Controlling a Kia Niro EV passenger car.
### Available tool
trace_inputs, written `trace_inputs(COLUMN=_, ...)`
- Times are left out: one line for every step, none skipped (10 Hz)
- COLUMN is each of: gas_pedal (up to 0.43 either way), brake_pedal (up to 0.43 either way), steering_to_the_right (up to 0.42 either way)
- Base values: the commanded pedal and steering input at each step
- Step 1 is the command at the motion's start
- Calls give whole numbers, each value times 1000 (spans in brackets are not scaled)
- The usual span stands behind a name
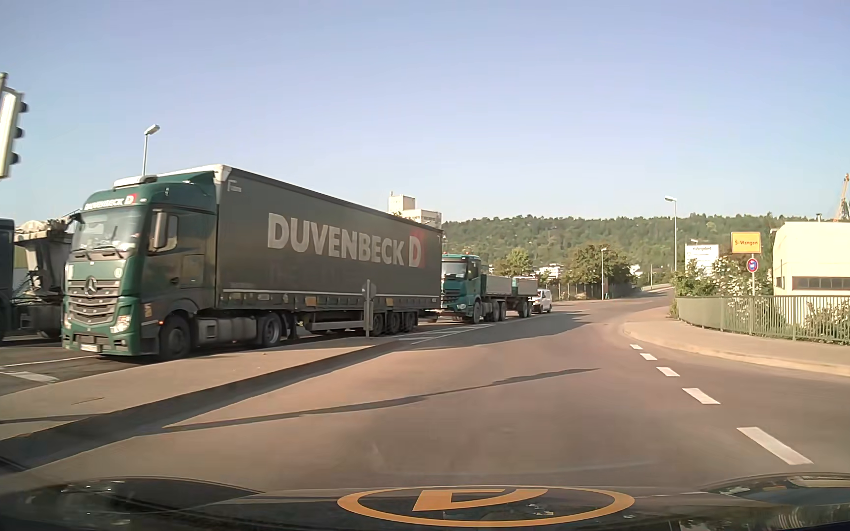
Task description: Follow the waypoints while adhering to traffic rules and regulations
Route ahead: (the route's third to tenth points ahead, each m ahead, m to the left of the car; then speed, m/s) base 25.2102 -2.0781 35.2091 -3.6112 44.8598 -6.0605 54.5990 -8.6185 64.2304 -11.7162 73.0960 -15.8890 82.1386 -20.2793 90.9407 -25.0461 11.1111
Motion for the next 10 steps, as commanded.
trace_inputs(gas_pedal=189, brake_pedal=0, steering_to_the_right=67)
trace_inputs(gas_pedal=189, brake_pedal=0, steering_to_the_right=67)
trace_inputs(gas_pedal=189, brake_pedal=0, steering_to_the_right=65)
trace_inputs(gas_pedal=189, brake_pedal=0, steering_to_the_right=62)
trace_inputs(gas_pedal=189, brake_pedal=0, steering_to_the_right=59)
trace_inputs(gas_pedal=197, brake_pedal=0, steering_to_the_right=57)
trace_inputs(gas_pedal=197, brake_pedal=0, steering_to_the_right=57)
trace_inputs(gas_pedal=209, brake_pedal=0, steering_to_the_right=57)
trace_inputs(gas_pedal=209, brake_pedal=0, steering_to_the_right=56)
trace_inputs(gas_pedal=209, brake_pedal=0, steering_to_the_right=56)
